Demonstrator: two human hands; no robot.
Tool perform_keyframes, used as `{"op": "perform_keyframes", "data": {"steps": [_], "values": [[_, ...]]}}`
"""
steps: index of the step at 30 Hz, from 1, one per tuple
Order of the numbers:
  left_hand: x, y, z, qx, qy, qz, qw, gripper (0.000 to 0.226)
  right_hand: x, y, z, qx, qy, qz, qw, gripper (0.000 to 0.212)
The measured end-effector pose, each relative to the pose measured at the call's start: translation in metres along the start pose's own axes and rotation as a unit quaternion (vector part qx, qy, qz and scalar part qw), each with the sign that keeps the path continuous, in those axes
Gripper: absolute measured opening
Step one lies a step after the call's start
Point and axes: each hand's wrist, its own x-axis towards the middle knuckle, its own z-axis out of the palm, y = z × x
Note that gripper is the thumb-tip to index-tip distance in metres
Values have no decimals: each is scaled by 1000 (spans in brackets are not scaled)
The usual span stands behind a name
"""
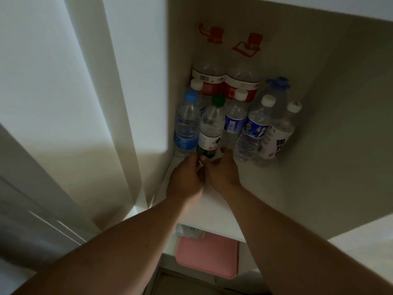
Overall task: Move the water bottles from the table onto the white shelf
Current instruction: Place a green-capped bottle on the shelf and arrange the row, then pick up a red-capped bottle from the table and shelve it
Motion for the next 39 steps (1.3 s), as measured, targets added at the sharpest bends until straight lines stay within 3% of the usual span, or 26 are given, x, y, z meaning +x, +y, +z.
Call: {"op": "perform_keyframes", "data": {"steps": [6, 11, 16, 20, 22, 25, 29, 33, 39], "values": [[4, -2, 3, 109, 17, 33, 993, 9, -56, 41, -7, 3, 35, 12, 999, 41], [5, -14, 8, 134, 37, 100, 985, 4, -70, 44, -25, 45, -6, 42, 998, 38], [-18, 3, 4, 179, 16, 96, 979, 13, -112, 55, -68, 107, -12, 101, 989, 33], [-103, 61, 27, 109, -93, 80, 986, 16, -173, 81, -113, 94, 19, 128, 987, 35], [-155, 97, 52, 37, -202, 93, 974, 14, -206, 96, -145, 64, 32, 133, 988, 17], [-215, 137, 97, -27, -316, 95, 944, 13, -266, 125, -216, -2, 67, 152, 986, 17], [-260, 186, 153, -1, -384, 160, 909, 9, -346, 177, -322, -13, 129, 204, 970, 23], [-298, 243, 214, 27, -432, 173, 884, 12, -419, 237, -412, 52, 206, 265, 940, 31], [-364, 326, 339, 84, -514, 178, 835, 11, -505, 333, -512, 88, 256, 350, 897, 27]]}}
